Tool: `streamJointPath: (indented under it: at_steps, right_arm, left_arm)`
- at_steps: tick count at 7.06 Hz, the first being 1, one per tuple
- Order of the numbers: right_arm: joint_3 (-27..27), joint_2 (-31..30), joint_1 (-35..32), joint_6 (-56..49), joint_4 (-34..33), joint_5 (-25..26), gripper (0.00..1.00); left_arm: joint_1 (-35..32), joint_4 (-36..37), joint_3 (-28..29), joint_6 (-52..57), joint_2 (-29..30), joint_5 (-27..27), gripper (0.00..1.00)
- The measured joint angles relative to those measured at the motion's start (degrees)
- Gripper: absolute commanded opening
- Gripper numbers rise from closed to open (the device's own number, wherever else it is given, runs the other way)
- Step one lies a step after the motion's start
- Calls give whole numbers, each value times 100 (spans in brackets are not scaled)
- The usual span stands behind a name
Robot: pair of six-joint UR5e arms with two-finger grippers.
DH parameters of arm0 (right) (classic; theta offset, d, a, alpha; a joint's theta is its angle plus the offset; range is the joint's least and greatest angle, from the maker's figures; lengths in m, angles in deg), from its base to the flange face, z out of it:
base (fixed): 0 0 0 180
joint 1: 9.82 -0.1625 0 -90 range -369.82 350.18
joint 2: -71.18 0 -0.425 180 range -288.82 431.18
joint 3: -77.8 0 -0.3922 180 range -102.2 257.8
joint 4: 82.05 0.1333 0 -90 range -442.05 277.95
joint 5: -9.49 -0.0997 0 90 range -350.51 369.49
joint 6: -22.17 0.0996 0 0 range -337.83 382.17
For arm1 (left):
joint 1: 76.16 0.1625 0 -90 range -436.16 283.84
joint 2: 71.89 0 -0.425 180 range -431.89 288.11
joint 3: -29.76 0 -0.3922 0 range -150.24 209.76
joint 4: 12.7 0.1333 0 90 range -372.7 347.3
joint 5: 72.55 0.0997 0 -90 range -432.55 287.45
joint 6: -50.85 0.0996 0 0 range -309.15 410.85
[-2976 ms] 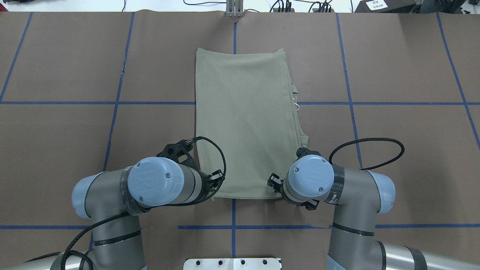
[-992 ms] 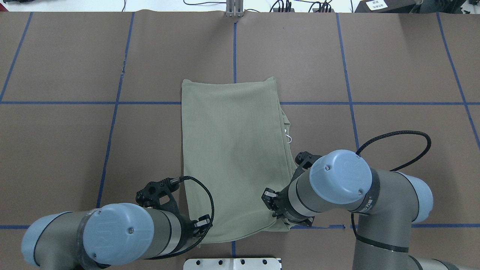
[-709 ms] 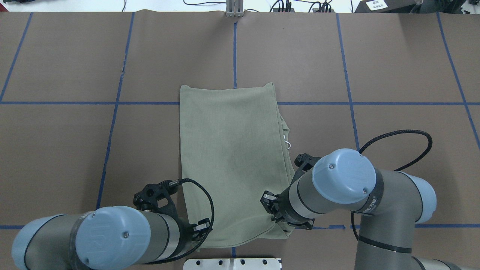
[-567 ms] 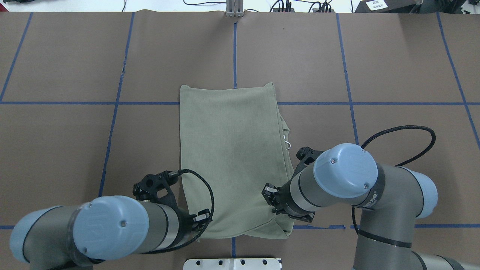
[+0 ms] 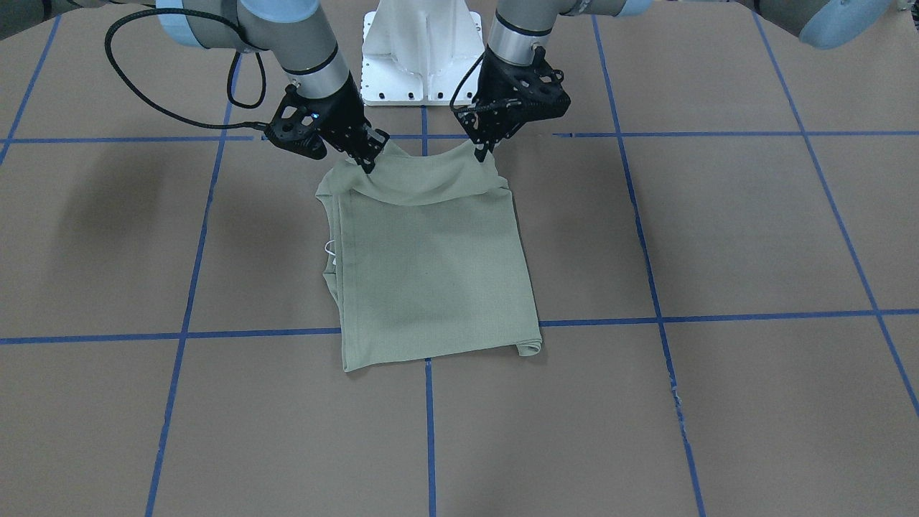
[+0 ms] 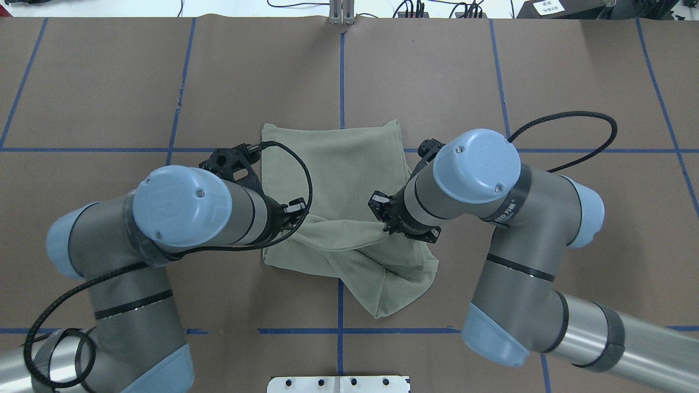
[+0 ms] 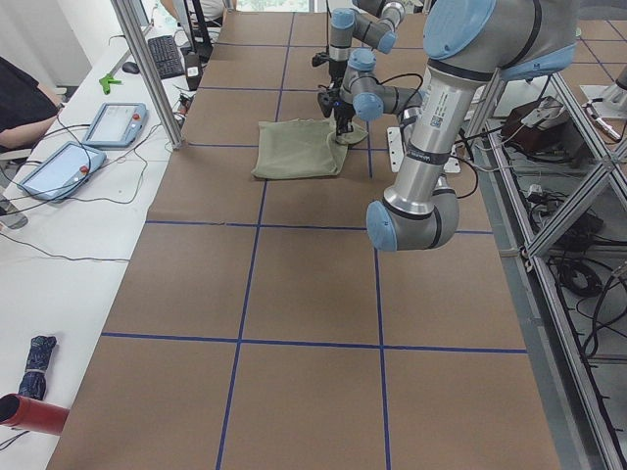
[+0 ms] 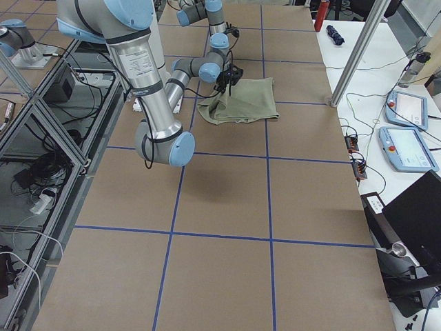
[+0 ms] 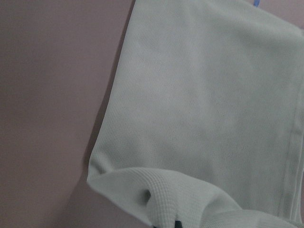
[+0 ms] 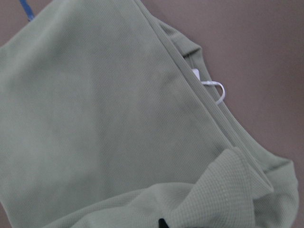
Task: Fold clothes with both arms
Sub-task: 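Lift the near end with both grippers and fold it toward the far end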
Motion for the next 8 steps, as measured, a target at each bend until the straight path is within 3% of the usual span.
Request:
streamJointPath:
  at_steps: [2, 6, 7, 8]
  right_arm:
    - [967, 663, -435, -327, 39, -8, 0]
    - [2748, 1604, -908, -383, 506, -79, 0]
    - [3007, 1751, -967, -385, 521, -90, 53]
    - [3145, 1818, -1002, -388, 532, -91, 100]
  left_arm:
    - [-407, -687, 856, 160, 190, -8, 0]
    - [-999, -923, 1637, 559, 493, -166, 0]
    - [-1062, -1041, 1954, 550, 678, -189, 55]
    - [-1118, -1199, 2332, 486, 880, -194, 100]
